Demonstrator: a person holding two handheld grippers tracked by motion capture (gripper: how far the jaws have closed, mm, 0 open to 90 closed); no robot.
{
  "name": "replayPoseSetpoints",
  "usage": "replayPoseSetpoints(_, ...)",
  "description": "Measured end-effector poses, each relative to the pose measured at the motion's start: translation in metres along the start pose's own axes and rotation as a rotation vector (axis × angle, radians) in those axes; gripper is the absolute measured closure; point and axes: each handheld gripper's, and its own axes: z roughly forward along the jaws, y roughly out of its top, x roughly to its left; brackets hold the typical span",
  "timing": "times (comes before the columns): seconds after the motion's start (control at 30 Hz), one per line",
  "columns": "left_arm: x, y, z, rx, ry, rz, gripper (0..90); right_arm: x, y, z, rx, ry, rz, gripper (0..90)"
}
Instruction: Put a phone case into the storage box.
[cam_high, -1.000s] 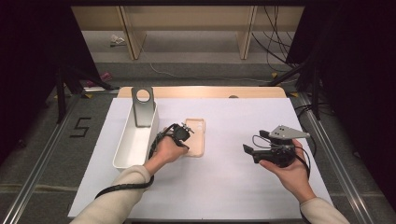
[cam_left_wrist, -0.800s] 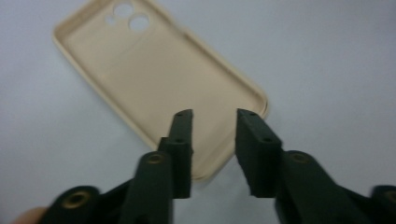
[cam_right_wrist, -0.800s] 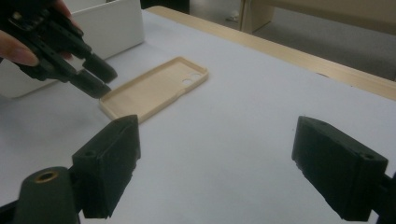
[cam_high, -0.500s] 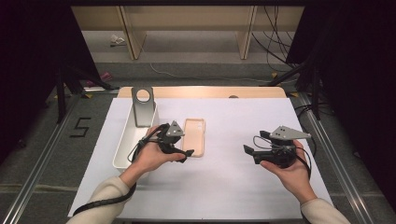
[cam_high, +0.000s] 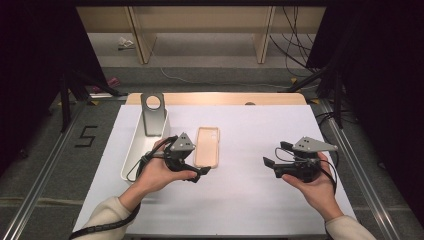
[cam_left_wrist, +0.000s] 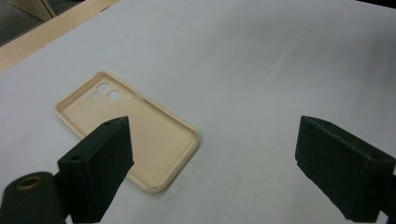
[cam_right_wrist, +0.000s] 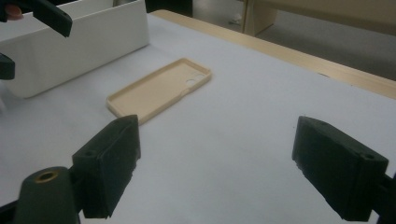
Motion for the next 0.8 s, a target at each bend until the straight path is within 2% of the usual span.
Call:
replayPoseSetpoints(0.4, 0.007, 0.009, -0.022, -0.002, 0.059, 0.014, 9.0, 0.001, 0.0, 0.0, -0.001, 0.0, 0.003, 16.1)
replayPoseSetpoints(0.8, 0.012, 0.008, -0.021, 0.0, 0.074, 0.008, 8.9, -0.002, -0.001, 0.001, 0.002, -0.005, 0.007, 16.1)
